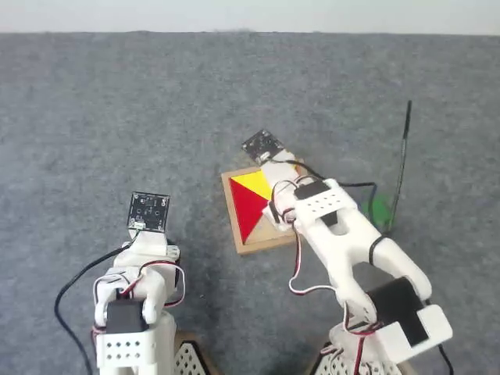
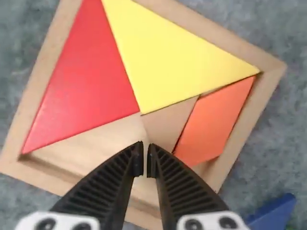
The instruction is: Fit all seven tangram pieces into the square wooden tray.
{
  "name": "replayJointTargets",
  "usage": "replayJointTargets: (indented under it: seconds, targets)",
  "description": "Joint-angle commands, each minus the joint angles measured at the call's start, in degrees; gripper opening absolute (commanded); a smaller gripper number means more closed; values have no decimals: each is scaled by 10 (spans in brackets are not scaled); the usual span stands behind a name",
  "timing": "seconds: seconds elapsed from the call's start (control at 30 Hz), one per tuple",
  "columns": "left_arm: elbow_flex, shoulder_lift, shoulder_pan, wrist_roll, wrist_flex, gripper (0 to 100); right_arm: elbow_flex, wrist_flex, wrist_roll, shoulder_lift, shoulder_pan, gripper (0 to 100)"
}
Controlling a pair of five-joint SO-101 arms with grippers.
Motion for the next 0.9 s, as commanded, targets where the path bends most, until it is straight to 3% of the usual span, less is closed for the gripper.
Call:
replayJointTargets:
  seconds: [0.0,0.53,0.87]
  targets:
    - [-6,-10,3,-1,2,21,-34,-11,4,-1,9,37]
    - [-6,-10,3,-1,2,21,-83,-8,4,55,52,37]
    - [-6,-10,3,-1,2,21,-81,-8,2,10,56,37]
